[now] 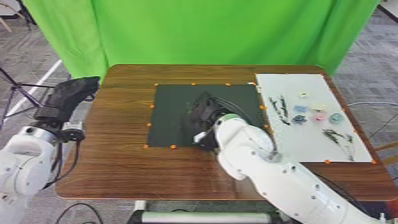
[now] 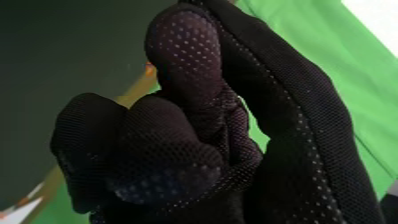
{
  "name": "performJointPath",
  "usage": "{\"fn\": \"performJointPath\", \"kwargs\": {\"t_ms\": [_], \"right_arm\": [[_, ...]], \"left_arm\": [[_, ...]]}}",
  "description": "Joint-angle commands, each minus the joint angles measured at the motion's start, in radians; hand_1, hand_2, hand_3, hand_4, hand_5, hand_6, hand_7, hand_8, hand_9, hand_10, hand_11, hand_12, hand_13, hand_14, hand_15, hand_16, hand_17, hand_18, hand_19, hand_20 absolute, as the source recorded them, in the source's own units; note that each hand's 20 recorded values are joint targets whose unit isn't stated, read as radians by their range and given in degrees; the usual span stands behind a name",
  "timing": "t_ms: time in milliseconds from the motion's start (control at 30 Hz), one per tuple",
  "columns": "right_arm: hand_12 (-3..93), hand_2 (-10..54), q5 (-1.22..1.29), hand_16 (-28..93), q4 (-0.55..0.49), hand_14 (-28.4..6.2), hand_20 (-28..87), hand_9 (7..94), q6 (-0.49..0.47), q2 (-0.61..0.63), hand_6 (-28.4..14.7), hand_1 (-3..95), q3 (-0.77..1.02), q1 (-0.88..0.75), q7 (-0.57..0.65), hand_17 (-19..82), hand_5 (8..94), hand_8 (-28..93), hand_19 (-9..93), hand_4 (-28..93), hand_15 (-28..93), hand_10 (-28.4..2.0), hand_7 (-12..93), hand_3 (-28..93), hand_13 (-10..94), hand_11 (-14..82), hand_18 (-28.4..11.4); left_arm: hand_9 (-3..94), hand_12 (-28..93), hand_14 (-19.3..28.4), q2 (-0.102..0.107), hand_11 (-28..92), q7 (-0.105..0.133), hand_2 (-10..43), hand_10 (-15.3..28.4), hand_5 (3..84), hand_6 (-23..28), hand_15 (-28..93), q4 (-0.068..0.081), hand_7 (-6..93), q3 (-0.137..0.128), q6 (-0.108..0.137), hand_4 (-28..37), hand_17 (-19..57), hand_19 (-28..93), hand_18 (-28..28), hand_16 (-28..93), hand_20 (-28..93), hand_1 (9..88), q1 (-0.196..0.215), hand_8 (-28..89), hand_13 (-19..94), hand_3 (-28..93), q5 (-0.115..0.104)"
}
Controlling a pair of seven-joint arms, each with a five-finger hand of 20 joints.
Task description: Arrange flowers
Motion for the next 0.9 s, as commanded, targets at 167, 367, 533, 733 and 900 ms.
{"fn": "performJointPath", "kwargs": {"t_ms": [167, 367, 533, 733, 900], "right_arm": [[29.1, -9.5, 0.060, 19, 0.033, 4.3, 47, 92.7, -0.015, -0.036, -6.7, 63.4, -0.068, 0.018, 0.017, 70, 67.9, 23, 88, 15, 66, -11.0, 44, 50, 94, 38.4, -10.2], [28.9, -9.5, 0.104, 19, 0.055, 4.3, 47, 92.8, 0.001, -0.053, -6.5, 63.2, -0.080, 0.029, 0.023, 70, 67.6, 22, 88, 15, 66, -11.0, 45, 50, 94, 38.3, -10.1], [28.7, -9.5, 0.106, 19, 0.076, 4.1, 47, 92.8, 0.009, -0.071, -6.5, 63.4, -0.081, 0.033, 0.022, 70, 67.4, 22, 88, 14, 66, -11.0, 45, 50, 94, 38.1, -10.2], [28.3, -9.5, 0.100, 20, 0.093, 4.1, 46, 93.1, 0.033, -0.080, -6.5, 63.8, -0.094, 0.036, 0.024, 70, 67.7, 21, 88, 13, 65, -11.2, 45, 49, 94, 37.2, -10.0], [27.0, -9.5, 0.120, 20, 0.105, 3.5, 46, 93.5, 0.061, -0.087, -6.3, 64.1, -0.091, 0.038, 0.025, 69, 68.0, 21, 87, 12, 64, -11.7, 45, 49, 94, 35.6, -10.0]], "left_arm": [[34.2, 13, 16.2, -0.011, 13, -0.031, 1.5, 14.2, 40.9, 6.8, 10, -0.013, 10.8, -0.003, -0.036, -20.2, 0.2, 6, 10.4, 2, 13, 25.2, 0.013, -5, 25, 60, 0.005], [34.1, 13, 16.4, -0.013, 13, -0.039, 1.5, 14.1, 40.8, 6.8, 10, -0.016, 10.8, 0.001, -0.044, -20.0, 0.1, 6, 10.4, 3, 13, 25.3, 0.010, -5, 25, 60, 0.006], [34.0, 13, 16.4, -0.018, 13, -0.043, 1.5, 14.1, 40.8, 6.9, 10, -0.017, 10.7, 0.007, -0.054, -19.9, 0.0, 6, 10.4, 3, 13, 25.3, 0.009, -5, 25, 60, 0.006], [33.7, 13, 16.4, -0.022, 13, -0.059, 1.5, 14.2, 40.6, 6.9, 10, -0.014, 10.7, 0.017, -0.074, -19.6, 0.0, 6, 10.4, 3, 13, 25.5, -0.002, -5, 25, 60, 0.009], [33.5, 13, 16.4, -0.024, 13, -0.059, 1.5, 14.2, 40.5, 7.0, 10, -0.016, 10.5, 0.014, -0.079, -19.4, -0.1, 6, 10.5, 3, 13, 25.7, -0.001, -4, 25, 60, 0.009]]}}
